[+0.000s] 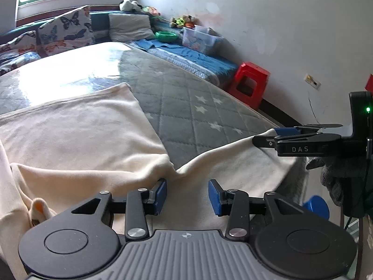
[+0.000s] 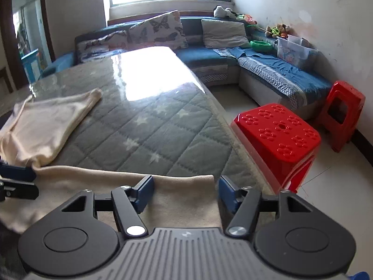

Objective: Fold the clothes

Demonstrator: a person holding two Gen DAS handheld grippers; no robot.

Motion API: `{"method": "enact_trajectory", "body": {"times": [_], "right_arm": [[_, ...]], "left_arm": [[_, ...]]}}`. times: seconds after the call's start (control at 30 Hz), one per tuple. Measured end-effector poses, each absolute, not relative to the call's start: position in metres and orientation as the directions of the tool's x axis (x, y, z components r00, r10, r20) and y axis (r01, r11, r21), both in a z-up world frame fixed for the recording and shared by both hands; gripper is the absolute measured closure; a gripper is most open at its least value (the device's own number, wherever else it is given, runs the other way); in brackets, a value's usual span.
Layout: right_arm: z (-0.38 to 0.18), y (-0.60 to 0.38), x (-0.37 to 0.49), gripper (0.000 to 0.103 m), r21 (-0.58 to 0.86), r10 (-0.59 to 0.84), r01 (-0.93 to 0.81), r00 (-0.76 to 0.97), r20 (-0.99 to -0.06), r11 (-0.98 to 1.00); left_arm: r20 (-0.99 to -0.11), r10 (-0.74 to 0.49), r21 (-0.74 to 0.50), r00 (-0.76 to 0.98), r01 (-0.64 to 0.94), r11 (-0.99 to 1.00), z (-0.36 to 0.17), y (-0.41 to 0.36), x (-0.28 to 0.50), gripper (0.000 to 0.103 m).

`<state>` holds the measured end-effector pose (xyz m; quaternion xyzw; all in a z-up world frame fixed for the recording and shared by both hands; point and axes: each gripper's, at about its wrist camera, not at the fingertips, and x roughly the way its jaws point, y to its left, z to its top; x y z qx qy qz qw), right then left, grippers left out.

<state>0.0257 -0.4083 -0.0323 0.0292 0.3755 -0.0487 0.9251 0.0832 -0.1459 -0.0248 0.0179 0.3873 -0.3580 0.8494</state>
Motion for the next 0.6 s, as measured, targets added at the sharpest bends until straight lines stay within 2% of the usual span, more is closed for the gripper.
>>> {"method": "enact_trajectory", "body": {"times": [0.03, 0.1, 0.27, 0.33, 0.43, 0.5, 0.6], "right_arm": [[-0.033, -0.408, 0.031, 0.039, 0.007, -0.071, 0.105, 0.719, -0.691, 0.994], [-0.033, -0.41, 0.037, 0.031, 0.002, -0.075, 0.106, 0.718, -0.692, 0.994], [-0.027, -0.407, 0.044, 0.029, -0.039, -0.088, 0.085, 0.714, -0.695, 0.996], [-0.021, -0.399, 0.045, 0.027, -0.065, -0.086, 0.057, 0.721, -0.687, 0.996], [-0.011, -0.385, 0.048, 0.023, -0.056, -0.047, 0.013, 0.738, -0.673, 0.998], [-0.002, -0.367, 0.054, 0.016, -0.058, 0.002, -0.053, 0.755, -0.656, 0.997], [0.01, -0.336, 0.063, 0.012, -0.066, 0.082, -0.16, 0.769, -0.633, 0.985]], "left_arm": [[-0.67, -0.594, -0.256, 0.444, 0.613, 0.747, -0.025, -0.145, 0.084, 0.06], [-0.67, -0.601, -0.272, 0.435, 0.61, 0.744, -0.023, -0.143, 0.084, 0.057], [-0.657, -0.612, -0.268, 0.441, 0.622, 0.736, -0.014, -0.124, 0.076, 0.055], [-0.645, -0.597, -0.26, 0.477, 0.598, 0.758, -0.006, -0.11, 0.08, 0.05], [-0.636, -0.535, -0.227, 0.555, 0.528, 0.818, 0.005, -0.088, 0.093, 0.041], [-0.637, -0.475, -0.202, 0.607, 0.463, 0.863, 0.011, -0.072, 0.105, 0.027], [-0.651, -0.364, -0.17, 0.666, 0.339, 0.925, 0.015, -0.047, 0.129, 0.015]]}}
